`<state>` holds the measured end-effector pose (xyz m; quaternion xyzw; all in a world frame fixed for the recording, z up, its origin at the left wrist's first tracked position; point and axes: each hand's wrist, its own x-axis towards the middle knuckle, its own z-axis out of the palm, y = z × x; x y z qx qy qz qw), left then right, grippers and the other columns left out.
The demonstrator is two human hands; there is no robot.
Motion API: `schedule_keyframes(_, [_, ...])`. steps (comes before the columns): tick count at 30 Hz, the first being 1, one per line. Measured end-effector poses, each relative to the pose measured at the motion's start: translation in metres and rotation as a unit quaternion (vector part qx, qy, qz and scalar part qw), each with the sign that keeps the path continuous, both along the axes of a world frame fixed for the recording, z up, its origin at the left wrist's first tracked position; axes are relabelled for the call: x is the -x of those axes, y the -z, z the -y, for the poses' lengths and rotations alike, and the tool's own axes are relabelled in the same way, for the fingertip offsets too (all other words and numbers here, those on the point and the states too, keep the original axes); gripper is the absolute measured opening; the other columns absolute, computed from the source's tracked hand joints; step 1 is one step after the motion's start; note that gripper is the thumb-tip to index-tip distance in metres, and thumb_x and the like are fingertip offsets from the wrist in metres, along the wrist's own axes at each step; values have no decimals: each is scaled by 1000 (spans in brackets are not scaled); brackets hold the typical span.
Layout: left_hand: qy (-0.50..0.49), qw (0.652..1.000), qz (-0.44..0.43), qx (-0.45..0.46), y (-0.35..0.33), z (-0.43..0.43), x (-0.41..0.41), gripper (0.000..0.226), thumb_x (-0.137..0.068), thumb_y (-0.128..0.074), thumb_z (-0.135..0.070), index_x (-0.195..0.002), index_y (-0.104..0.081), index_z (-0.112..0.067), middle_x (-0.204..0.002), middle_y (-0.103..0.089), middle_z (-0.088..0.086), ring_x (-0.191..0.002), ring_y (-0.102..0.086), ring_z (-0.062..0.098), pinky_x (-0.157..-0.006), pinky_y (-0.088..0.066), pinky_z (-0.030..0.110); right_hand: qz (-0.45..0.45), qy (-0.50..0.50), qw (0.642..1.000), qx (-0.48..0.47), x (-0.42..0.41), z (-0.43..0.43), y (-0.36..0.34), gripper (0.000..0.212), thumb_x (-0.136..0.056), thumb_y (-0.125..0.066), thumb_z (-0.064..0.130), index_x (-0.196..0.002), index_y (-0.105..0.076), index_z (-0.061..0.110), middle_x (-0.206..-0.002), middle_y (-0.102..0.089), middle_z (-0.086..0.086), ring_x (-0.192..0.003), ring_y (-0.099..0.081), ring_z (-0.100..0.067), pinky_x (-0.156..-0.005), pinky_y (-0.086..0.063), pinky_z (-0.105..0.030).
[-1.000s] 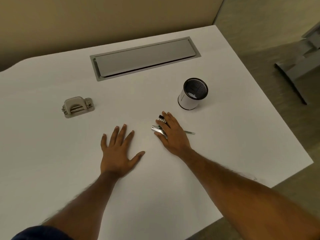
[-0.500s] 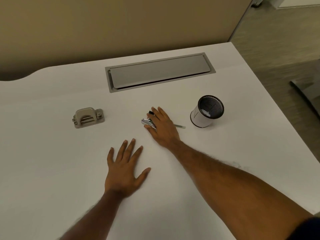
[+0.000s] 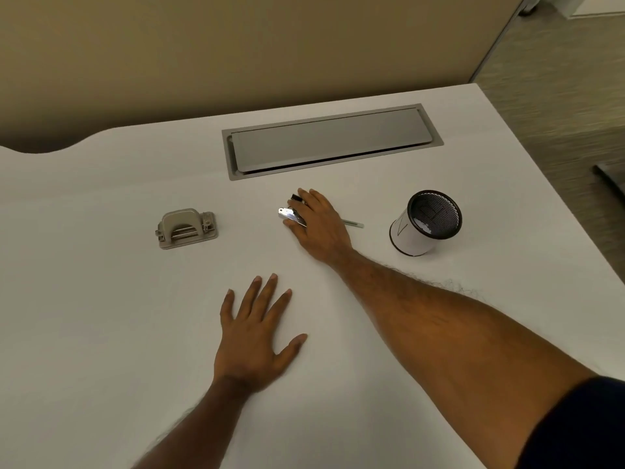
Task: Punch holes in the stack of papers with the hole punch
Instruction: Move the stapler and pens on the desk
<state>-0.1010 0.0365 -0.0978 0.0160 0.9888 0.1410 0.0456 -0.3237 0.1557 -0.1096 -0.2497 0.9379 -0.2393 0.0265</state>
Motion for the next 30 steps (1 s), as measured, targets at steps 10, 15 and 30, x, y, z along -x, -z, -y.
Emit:
schedule_keyframes(10, [-3, 1000, 8, 3, 1, 0, 0, 73, -90, -30, -73, -152, -30, -34, -165, -10, -6, -153, -3, 17, -119, -7, 58, -19, -12, 999, -48, -11, -11, -14, 68, -88, -51, 56, -143, -41, 16, -153, -37, -10, -142, -31, -30, -118, -23, -46])
schedule_keyframes(15, [2, 1000, 12, 12, -1, 1, -1, 73, -91, -25, -74, -152, -26, -35, -165, -7, -6, -153, 1, 16, -119, -4, 58, -37, -24, 997, -60, -29, -28, -21, 66, -89, -52, 54, -140, -43, 13, -151, -38, -12, -141, -32, -31, -118, -21, -44])
schedule_keyframes(30, [19, 994, 108, 27, -30, 33, -12, 92, -76, -10, -75, -155, -14, -30, -166, 0, -1, -153, 2, 18, -121, 1, 47, 12, -34, 991, -126, -100, -49, -65, 70, -93, -45, 55, -149, -29, 16, -161, -16, -8, -149, -14, -24, -121, -14, -40])
